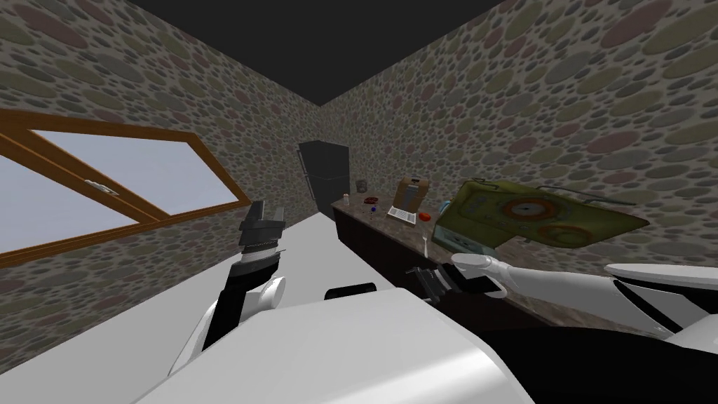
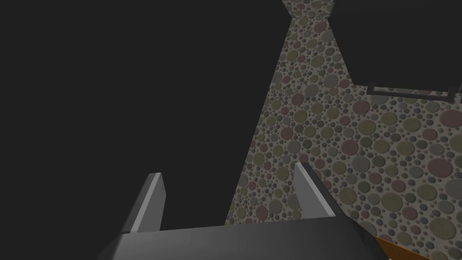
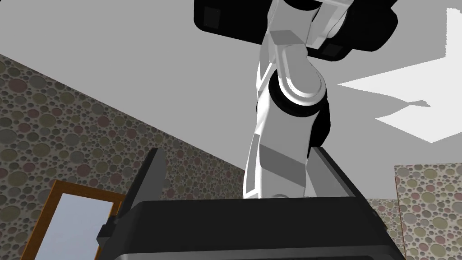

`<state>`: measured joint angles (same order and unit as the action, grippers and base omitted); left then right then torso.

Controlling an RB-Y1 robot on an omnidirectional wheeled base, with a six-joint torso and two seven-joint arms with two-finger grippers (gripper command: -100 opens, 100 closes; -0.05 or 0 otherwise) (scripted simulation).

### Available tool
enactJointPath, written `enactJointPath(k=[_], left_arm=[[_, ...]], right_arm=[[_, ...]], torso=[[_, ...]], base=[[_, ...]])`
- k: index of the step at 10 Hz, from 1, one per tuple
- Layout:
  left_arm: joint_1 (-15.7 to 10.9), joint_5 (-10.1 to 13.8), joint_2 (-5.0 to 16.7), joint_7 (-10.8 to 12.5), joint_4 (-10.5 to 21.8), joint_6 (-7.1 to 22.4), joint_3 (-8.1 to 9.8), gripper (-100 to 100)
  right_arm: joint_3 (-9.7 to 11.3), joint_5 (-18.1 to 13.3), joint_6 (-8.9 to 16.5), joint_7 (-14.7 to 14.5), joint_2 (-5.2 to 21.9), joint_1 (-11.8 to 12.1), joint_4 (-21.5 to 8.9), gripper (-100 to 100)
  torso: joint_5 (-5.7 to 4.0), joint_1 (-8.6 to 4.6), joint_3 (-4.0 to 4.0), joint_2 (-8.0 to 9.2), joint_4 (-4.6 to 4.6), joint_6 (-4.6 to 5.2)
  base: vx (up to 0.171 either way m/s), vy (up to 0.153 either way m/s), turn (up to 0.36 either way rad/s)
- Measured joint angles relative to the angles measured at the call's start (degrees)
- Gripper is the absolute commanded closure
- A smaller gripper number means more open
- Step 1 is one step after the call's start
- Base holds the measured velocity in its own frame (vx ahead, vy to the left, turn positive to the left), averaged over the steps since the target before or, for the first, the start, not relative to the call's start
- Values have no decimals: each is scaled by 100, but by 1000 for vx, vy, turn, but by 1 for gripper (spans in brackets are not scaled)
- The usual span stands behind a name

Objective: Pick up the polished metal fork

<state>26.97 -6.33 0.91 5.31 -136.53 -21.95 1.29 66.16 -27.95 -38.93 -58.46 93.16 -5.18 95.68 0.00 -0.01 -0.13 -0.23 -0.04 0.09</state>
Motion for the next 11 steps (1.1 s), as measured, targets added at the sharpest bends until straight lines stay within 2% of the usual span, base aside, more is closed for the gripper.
enactJointPath(k=[3, 4, 6, 7, 8, 9, 11], left_arm=[[0, 0, 0, 0, 0, 0, 0, 0], [0, 0, 0, 0, 0, 0, 0, 0], [0, 0, 0, 0, 0, 0, 0, 0], [1, 0, 0, 0, 0, 0, 0, 0], [1, 0, 0, 0, 0, 0, 1, 0], [1, 0, 0, 0, 0, 0, 1, 0], [1, 0, 1, 0, 0, 0, 1, 0]], right_arm=[[330, -231, 98, -247, 321, -203, -280, -100], [434, -190, 68, -462, 509, -196, -451, -100], [663, -419, 213, -516, 786, -369, -458, -100], [810, -493, 242, -651, 991, -459, -626, -100], [904, -550, 312, -750, 1022, -483, -705, -100], [1055, -634, 499, -844, 1081, -493, -719, -100], [1287, -845, 571, -1019, 1315, -700, -1027, -100]], torso=[[-1, 2, 0, 1, 0, 2], [1, 3, -2, -3, 0, 1], [-1, -2, -1, -1, 0, -1], [-1, -6, -9, -15, -3, -1], [-5, -6, -8, -11, -4, 3], [-4, -9, -5, -8, -2, 1], [-8, -29, -20, -34, -8, -1]], base=[[70, 1, 135], [66, -7, 67], [94, -25, 179], [94, -29, 77], [85, -36, 101], [123, -63, 170], [141, -89, 111]])
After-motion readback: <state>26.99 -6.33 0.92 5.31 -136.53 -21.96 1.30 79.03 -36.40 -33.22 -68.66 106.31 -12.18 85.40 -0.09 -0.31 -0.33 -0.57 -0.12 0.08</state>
